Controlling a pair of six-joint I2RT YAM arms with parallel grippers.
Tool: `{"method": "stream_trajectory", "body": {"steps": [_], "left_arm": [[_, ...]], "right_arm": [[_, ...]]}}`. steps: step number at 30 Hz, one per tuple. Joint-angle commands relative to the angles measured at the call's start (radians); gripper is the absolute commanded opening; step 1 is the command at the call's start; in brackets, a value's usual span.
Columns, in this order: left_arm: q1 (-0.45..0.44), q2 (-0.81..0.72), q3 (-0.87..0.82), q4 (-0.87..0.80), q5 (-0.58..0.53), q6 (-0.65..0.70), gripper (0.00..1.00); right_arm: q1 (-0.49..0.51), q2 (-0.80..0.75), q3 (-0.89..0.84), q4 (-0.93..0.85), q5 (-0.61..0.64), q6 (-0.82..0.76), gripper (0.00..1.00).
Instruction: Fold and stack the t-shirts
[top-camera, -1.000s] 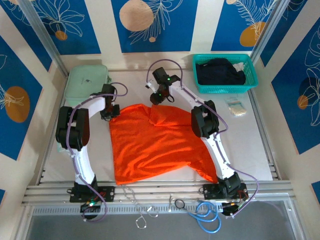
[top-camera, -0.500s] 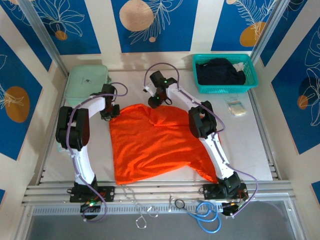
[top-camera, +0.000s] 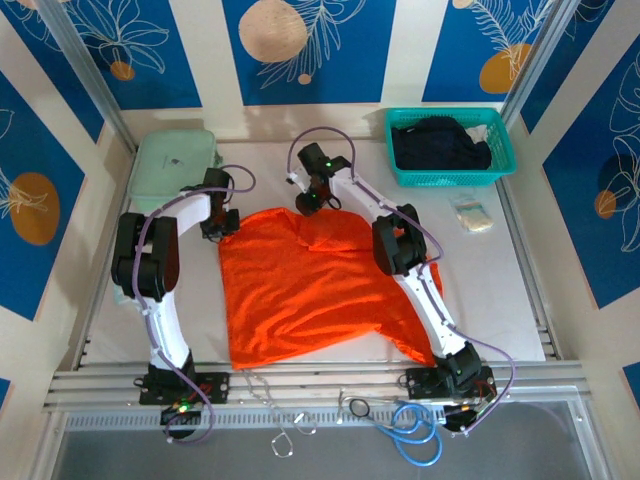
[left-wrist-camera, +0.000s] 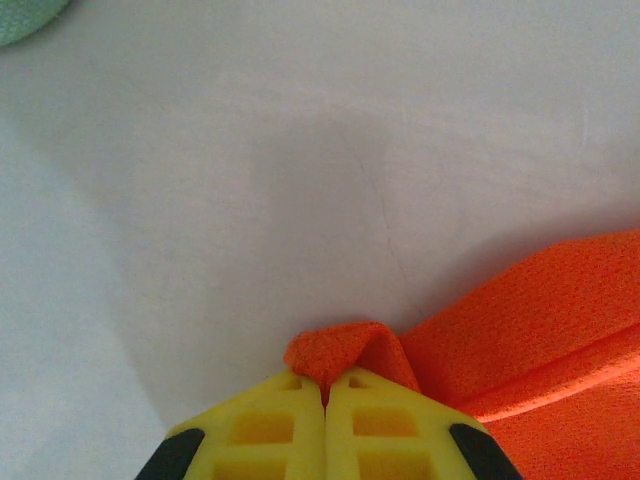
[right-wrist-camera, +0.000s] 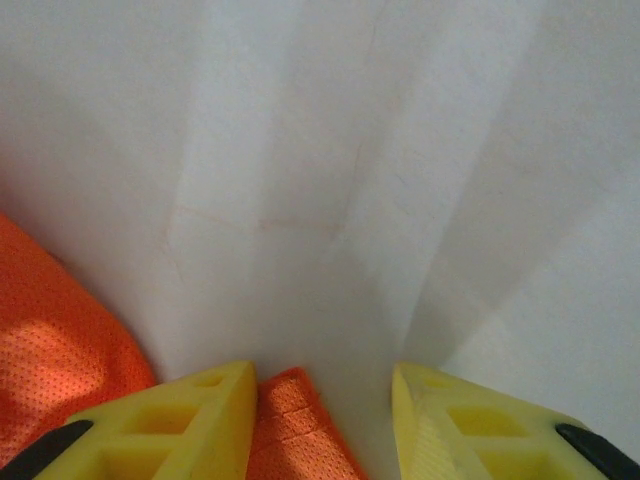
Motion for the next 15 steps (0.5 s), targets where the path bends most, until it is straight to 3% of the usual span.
{"method": "stream_trajectory", "body": {"steps": [1,4,11,15], "left_arm": [[-0.006,0.035,-0.007,-0.043,0.022,0.016,0.0],[-0.006,0.033,-0.009,-0.043,0.019,0.016,0.0],[-0.006,0.03,-0.014,-0.038,0.021,0.013,0.0],[-0.006,0.031,0.006,-0.048,0.029,0.01,0.0]], "right_arm": [[0.016,0.062,0.0,-0.07,0.027,-0.005,0.38],[0.017,0.062,-0.009,-0.091,0.031,-0.003,0.23],[0.007,0.041,-0.066,-0.098,0.018,0.02,0.0],[-0.01,0.017,-0.034,-0.109,0.021,0.03,0.0]]}}
